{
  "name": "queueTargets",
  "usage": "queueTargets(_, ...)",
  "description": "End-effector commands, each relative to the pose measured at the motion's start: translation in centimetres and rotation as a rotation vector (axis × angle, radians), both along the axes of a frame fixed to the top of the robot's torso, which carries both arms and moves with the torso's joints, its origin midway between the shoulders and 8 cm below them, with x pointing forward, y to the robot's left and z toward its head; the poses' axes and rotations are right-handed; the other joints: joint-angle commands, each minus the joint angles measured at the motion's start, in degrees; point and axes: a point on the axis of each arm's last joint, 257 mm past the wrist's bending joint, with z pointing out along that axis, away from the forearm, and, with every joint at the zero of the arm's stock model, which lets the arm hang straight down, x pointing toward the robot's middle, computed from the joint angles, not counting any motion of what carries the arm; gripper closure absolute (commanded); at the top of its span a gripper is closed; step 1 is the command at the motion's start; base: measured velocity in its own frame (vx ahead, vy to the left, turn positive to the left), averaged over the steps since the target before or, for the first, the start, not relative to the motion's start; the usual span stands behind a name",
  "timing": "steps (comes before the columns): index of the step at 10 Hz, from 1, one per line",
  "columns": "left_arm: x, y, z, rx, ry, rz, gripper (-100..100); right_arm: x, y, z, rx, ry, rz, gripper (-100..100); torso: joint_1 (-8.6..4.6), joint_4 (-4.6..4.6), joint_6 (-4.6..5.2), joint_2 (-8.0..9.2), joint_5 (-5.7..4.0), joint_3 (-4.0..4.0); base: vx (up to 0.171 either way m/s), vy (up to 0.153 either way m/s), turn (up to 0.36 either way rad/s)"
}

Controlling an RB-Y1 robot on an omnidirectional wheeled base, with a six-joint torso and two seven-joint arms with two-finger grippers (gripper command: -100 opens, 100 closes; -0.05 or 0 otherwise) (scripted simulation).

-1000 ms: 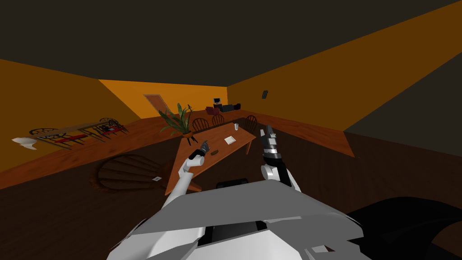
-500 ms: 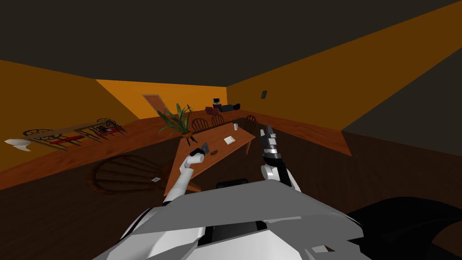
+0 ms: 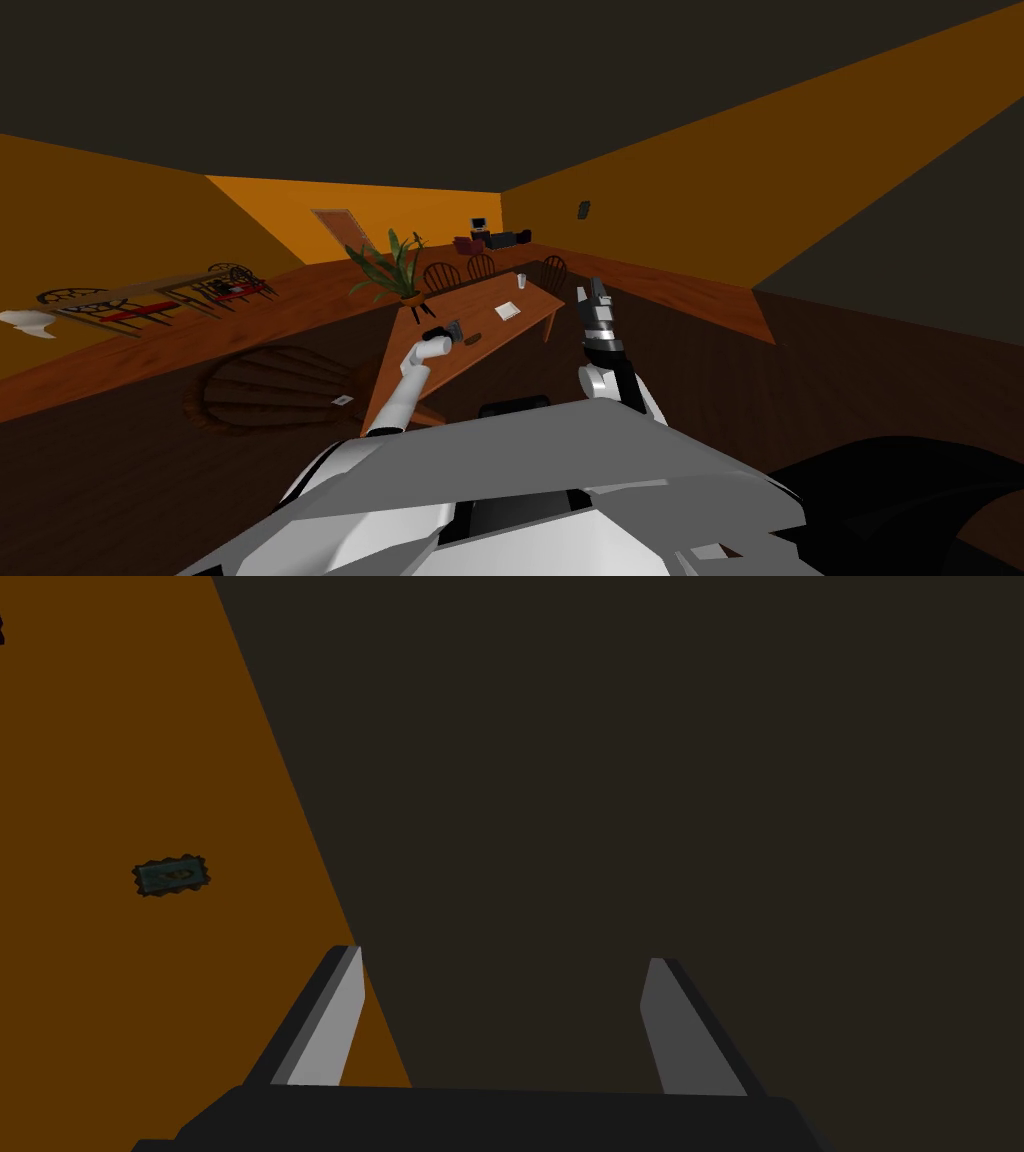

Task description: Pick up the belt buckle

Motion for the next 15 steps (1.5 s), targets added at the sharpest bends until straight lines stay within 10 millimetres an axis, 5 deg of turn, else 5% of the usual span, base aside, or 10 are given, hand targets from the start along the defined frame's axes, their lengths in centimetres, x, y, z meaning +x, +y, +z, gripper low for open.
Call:
queueTargets(1, -0.3, 0.4, -1.3, -0.017, 0.064, 0.017, -100, 0.0, 0.0, 0.0, 0.000, 0.000, 0.000, 0, 0.00, 0.00, 0.00, 0.00, 0.00, 0.00, 0.012, -0.017, -0.023)
queueTargets(15, -4.5, 2.0, -8.0, -0.147, 0.427, 0.118, -100, 0.0, 0.0, 0.0, 0.000, 0.000, 0.000, 0, -0.04, -0.02, 0.00, -0.10, -0.01, -0.06, 0.024, -0.014, -0.014)
